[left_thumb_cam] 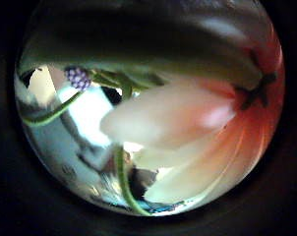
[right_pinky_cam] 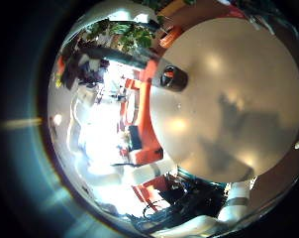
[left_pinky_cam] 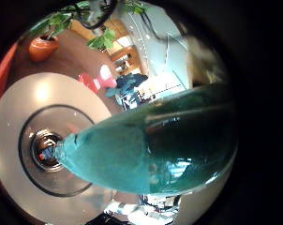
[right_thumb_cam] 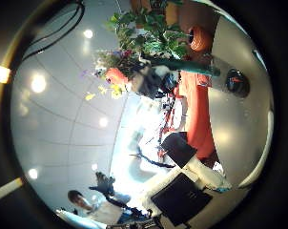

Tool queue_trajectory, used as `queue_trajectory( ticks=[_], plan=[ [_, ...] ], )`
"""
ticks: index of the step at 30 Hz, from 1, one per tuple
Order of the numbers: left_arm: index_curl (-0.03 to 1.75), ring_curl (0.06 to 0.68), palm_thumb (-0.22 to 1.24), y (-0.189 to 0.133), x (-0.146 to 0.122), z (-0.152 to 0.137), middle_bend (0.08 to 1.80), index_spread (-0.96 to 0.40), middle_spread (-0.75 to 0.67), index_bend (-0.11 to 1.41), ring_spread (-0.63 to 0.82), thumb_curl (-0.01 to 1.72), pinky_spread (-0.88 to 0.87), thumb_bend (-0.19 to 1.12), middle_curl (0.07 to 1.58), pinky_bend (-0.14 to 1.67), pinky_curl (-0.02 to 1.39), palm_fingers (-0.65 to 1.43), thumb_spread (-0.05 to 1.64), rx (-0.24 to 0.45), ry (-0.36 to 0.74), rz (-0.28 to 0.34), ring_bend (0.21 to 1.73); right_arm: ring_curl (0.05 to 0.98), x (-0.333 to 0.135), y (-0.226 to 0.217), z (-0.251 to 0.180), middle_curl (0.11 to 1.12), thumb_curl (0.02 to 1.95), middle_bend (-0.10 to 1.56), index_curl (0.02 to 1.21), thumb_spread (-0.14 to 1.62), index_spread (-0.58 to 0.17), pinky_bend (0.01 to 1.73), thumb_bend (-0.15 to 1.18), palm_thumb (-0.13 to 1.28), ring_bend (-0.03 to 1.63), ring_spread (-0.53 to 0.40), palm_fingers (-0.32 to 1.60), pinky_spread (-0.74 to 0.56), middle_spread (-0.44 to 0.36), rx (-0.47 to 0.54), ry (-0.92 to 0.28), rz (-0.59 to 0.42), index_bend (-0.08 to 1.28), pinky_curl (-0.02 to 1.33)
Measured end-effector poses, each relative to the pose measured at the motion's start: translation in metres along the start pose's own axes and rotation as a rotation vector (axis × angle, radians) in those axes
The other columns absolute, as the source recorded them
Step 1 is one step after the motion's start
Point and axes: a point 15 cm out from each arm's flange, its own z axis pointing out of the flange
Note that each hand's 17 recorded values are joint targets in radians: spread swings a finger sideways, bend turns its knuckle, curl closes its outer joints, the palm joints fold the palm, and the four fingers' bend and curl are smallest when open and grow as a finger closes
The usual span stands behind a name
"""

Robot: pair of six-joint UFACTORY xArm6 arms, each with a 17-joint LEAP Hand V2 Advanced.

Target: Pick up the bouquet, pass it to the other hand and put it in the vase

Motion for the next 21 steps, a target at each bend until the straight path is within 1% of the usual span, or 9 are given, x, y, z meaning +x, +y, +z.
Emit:
queue_trajectory(
  ticks=[1, 2, 3, 5, 8, 10, 13, 17, 21],
  plan=[
    [1.14, 0.314, 0.33, 0.002, -0.007, -0.001, 0.42, -0.43, 0.08, 0.03, 0.19, 0.6, -0.05, -0.11, 0.71, 0.39, 0.87, -0.51, 0.96, -0.039, -0.007, 0.008, 0.91, 0.243, 0.0, 0.0, 0.001, 0.34, 0.48, 0.19, 0.27, 1.04, -0.357, 0.75, -0.02, 0.65, 0.54, 0.191, 0.09, 0.49, 0.054, -0.001, -0.001, 0.001, 0.17, 0.3],
    [1.09, 0.278, 0.27, 0.005, -0.016, -0.003, 0.35, -0.36, 0.17, 0.01, 0.27, 0.57, 0.06, -0.1, 0.65, 0.34, 0.83, -0.49, 0.95, -0.077, -0.016, 0.021, 0.86, 0.243, 0.001, 0.001, 0.001, 0.34, 0.48, 0.19, 0.28, 1.04, -0.356, 0.74, -0.02, 0.65, 0.54, 0.191, 0.1, 0.49, 0.053, -0.002, -0.001, 0.001, 0.17, 0.29],
    [1.04, 0.253, 0.24, 0.006, -0.019, -0.005, 0.3, -0.3, 0.25, -0.01, 0.33, 0.54, 0.16, -0.08, 0.6, 0.31, 0.79, -0.47, 0.95, -0.088, -0.019, 0.024, 0.82, 0.242, 0.001, 0.001, 0.002, 0.33, 0.47, 0.19, 0.28, 1.04, -0.357, 0.74, -0.02, 0.65, 0.54, 0.187, 0.1, 0.49, 0.042, -0.004, -0.002, 0.002, 0.17, 0.29],
    [0.93, 0.22, 0.18, 0.001, -0.031, -0.014, 0.23, -0.18, 0.38, -0.01, 0.43, 0.5, 0.32, -0.07, 0.54, 0.25, 0.71, -0.41, 0.94, -0.051, -0.027, 0.006, 0.75, 0.244, 0.001, 0.001, 0.002, 0.33, 0.47, 0.19, 0.28, 1.04, -0.354, 0.73, -0.02, 0.65, 0.56, 0.185, 0.12, 0.49, 0.027, -0.004, -0.002, 0.0, 0.17, 0.28],
    [0.77, 0.189, 0.14, 0.0, -0.048, -0.035, 0.17, -0.03, 0.5, -0.01, 0.52, 0.45, 0.47, -0.05, 0.47, 0.2, 0.63, -0.35, 0.92, 0.024, -0.039, -0.036, 0.67, 0.245, 0.001, 0.002, 0.004, 0.33, 0.47, 0.19, 0.29, 1.04, -0.351, 0.72, -0.02, 0.65, 0.56, 0.178, 0.13, 0.49, 0.034, -0.011, -0.004, -0.004, 0.17, 0.28],
    [0.67, 0.175, 0.14, 0.002, -0.05, -0.045, 0.16, 0.03, 0.54, 0.0, 0.56, 0.43, 0.54, -0.04, 0.44, 0.18, 0.59, -0.32, 0.91, 0.048, -0.052, -0.05, 0.64, 0.244, 0.0, 0.003, 0.004, 0.33, 0.47, 0.19, 0.29, 1.04, -0.349, 0.73, -0.02, 0.65, 0.56, 0.173, 0.14, 0.49, 0.034, -0.013, -0.005, -0.01, 0.17, 0.28],
    [0.55, 0.161, 0.13, 0.006, -0.044, -0.053, 0.16, 0.09, 0.57, 0.03, 0.6, 0.41, 0.59, -0.04, 0.4, 0.18, 0.53, -0.3, 0.9, 0.063, -0.066, -0.056, 0.59, 0.242, 0.0, 0.003, 0.005, 0.33, 0.47, 0.19, 0.29, 1.04, -0.348, 0.72, -0.02, 0.65, 0.56, 0.169, 0.16, 0.49, 0.035, -0.017, -0.007, -0.015, 0.17, 0.27],
    [0.43, 0.151, 0.13, 0.011, -0.029, -0.054, 0.15, 0.12, 0.59, 0.06, 0.63, 0.39, 0.63, -0.04, 0.35, 0.17, 0.47, -0.27, 0.89, 0.076, -0.081, -0.057, 0.55, 0.238, -0.001, 0.007, 0.012, 0.33, 0.48, 0.2, 0.3, 1.04, -0.343, 0.71, -0.02, 0.65, 0.55, 0.166, 0.17, 0.5, 0.035, -0.044, -0.011, -0.027, 0.18, 0.26],
    [0.34, 0.145, 0.13, 0.019, -0.011, -0.053, 0.15, 0.13, 0.6, 0.09, 0.65, 0.37, 0.64, -0.03, 0.31, 0.17, 0.42, -0.24, 0.88, 0.083, -0.114, -0.069, 0.52, 0.235, -0.003, 0.012, 0.02, 0.33, 0.48, 0.19, 0.31, 1.04, -0.341, 0.7, -0.02, 0.65, 0.54, 0.166, 0.19, 0.5, 0.035, -0.073, -0.013, -0.057, 0.18, 0.25]
  ],
)
